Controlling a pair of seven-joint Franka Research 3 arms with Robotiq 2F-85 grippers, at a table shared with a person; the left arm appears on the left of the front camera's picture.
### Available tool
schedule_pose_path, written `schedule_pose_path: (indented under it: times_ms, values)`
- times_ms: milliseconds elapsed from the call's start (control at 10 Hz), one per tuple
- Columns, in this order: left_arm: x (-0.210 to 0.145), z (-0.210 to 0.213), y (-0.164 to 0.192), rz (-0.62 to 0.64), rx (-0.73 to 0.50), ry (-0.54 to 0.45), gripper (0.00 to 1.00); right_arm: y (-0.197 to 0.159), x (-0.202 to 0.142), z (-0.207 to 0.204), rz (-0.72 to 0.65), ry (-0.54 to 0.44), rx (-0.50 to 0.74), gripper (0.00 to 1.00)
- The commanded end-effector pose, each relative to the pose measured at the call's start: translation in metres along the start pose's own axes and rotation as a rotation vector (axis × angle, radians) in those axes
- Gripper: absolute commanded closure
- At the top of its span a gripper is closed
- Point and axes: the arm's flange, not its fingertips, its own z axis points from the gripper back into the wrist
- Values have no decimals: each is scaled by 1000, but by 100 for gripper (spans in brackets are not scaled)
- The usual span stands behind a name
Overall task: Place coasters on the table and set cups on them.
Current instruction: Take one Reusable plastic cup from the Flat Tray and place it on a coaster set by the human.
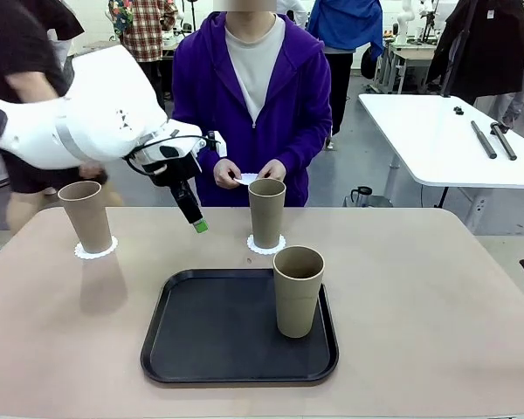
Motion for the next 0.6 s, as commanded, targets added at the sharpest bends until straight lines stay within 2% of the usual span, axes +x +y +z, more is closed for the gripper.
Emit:
schedule_pose_path:
  times_ms: [0, 200, 300, 500]
  values:
    - [20, 23, -8, -15, 35, 18, 0, 1, -1, 0, 2, -1, 11, 0]
    - [27, 38, -13, -15, 78, 3, 0, 1, -1, 0, 2, -1, 11, 0]
    - [20, 29, -13, -18, 31, 6, 0, 1, -1, 0, 2, -1, 11, 0]
    - [20, 29, -13, -18, 31, 6, 0, 1, -1, 0, 2, -1, 11, 0]
